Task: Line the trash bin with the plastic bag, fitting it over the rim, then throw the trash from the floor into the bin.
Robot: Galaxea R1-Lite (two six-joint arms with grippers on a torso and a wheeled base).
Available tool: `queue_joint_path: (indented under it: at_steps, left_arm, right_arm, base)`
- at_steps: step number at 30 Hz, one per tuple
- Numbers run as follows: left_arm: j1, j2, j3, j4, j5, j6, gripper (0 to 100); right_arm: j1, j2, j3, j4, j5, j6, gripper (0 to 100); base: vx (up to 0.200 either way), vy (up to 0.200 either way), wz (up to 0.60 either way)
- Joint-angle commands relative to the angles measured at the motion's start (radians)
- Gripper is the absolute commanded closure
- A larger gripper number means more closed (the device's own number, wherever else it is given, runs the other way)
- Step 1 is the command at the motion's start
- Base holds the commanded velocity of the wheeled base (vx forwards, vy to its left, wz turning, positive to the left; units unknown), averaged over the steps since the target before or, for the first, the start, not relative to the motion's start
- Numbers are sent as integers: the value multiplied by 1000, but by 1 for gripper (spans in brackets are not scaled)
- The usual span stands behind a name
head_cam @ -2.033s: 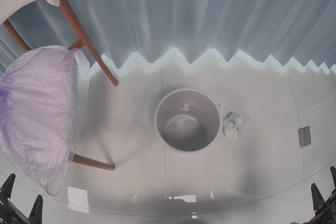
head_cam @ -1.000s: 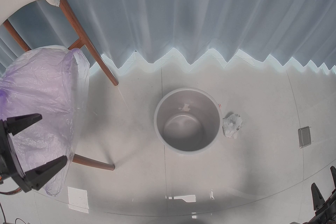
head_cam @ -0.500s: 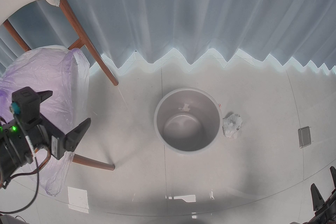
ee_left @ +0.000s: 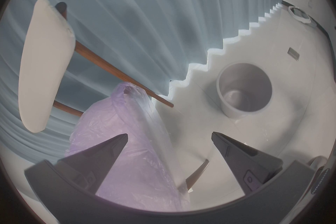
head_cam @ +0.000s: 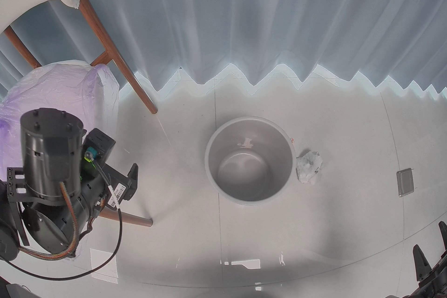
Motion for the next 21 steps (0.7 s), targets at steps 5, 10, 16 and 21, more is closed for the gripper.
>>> queue_joint_path:
  at_steps: [5,10,16,21]
  left_arm:
    - [64,59,7,-4,3,51,0]
    - [122,61,3,-7,2,98,0]
    - [138,82,7,-6,0,98,0]
    - [152,107,3,-6,0,100,0]
  right_arm:
    - [0,-15,18,0,4,-2,0]
    - [0,-15,18,0,4,-2,0]
    - [0,-15,18,0,4,-2,0]
    - [0,-15,18,0,4,-2,0]
  base:
    - [0,0,0]
    - [0,0,0]
    - [0,0,0]
    - [0,0,0]
